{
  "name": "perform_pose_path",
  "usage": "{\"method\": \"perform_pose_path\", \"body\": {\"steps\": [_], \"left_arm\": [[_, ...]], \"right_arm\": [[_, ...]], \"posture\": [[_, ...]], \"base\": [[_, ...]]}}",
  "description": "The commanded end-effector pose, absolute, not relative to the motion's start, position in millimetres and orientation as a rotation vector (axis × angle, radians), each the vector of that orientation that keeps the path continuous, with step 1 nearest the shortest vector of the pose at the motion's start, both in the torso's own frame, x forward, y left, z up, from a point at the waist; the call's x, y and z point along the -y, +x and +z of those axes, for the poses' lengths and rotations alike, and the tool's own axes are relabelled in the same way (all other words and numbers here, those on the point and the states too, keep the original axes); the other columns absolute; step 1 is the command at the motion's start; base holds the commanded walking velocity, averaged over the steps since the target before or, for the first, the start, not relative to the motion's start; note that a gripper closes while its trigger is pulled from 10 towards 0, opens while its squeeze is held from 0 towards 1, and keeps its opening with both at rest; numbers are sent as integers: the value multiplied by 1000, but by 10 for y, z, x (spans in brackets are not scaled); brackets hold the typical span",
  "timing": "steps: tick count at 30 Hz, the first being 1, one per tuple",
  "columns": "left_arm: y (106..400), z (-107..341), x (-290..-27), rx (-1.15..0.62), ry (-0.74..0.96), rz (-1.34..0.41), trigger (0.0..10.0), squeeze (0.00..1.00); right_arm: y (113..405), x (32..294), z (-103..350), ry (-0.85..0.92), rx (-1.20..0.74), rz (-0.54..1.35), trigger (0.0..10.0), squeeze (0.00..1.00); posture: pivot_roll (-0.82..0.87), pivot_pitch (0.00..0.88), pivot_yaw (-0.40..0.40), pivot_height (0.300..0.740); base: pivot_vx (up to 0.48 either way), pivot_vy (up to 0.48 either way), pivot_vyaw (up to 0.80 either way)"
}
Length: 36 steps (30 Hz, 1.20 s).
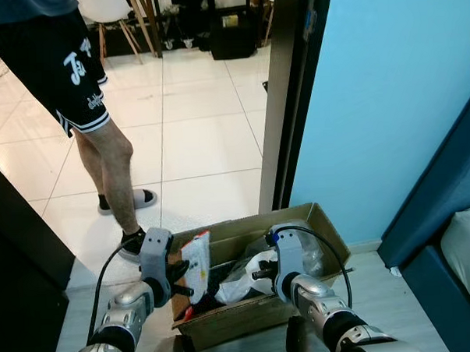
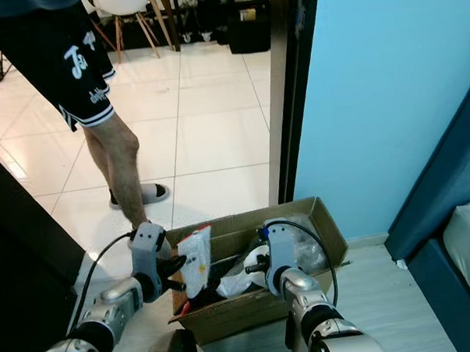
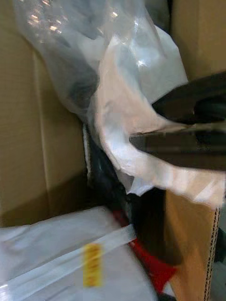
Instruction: Clean up the room
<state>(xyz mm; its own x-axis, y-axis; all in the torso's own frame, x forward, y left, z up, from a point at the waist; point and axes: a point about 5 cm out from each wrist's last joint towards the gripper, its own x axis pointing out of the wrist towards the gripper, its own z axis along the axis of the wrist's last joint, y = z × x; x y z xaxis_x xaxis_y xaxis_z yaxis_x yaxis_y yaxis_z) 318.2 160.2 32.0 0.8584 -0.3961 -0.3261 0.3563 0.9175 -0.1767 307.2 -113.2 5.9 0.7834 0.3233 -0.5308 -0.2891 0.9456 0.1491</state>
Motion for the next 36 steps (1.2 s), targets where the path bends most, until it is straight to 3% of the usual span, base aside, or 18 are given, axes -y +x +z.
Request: {"method": "perform_pose_path", "body": {"steps": [1,11,12,13,14,21,23,26,36], "left_arm": [[3214,367,-1693,-338,-113,-347,10000,0],[3268,418,-1563,-322,-108,-385,10000,0],[3246,390,-1534,-333,-78,-401,10000,169],[3246,390,-1534,-333,-78,-401,10000,169],[3224,358,-1519,-345,-56,-404,10000,1000],[3132,235,-1540,-386,-9,-378,10000,1000],[3129,237,-1584,-385,7,-380,10000,1000],[3134,246,-1601,-382,6,-382,10000,1000],[3157,364,-1709,-348,-95,-504,10000,1000]], "right_arm": [[3036,1110,34,49,-568,333,10000,1000],[3075,1107,95,111,-516,321,10000,1000],[3090,1120,111,116,-508,313,10000,1000],[3090,1120,111,116,-508,313,10000,1000],[3108,1133,130,122,-500,304,10000,1000],[3198,1170,240,160,-450,282,10000,988],[3222,1179,281,196,-424,286,10000,43],[3229,1184,292,209,-417,285,10000,0],[3246,1204,303,277,-421,277,10000,0]], "posture": [[-63,206,7,588],[-83,210,19,588],[-83,210,19,588],[-83,210,19,588],[-84,205,23,588],[-94,200,30,588],[-87,192,28,588],[-84,188,27,588],[-51,110,20,588]], "base": [[0,0,0],[0,0,0],[0,0,0],[0,0,0],[0,0,0],[0,0,0],[0,0,0],[0,0,0],[0,0,0]]}}
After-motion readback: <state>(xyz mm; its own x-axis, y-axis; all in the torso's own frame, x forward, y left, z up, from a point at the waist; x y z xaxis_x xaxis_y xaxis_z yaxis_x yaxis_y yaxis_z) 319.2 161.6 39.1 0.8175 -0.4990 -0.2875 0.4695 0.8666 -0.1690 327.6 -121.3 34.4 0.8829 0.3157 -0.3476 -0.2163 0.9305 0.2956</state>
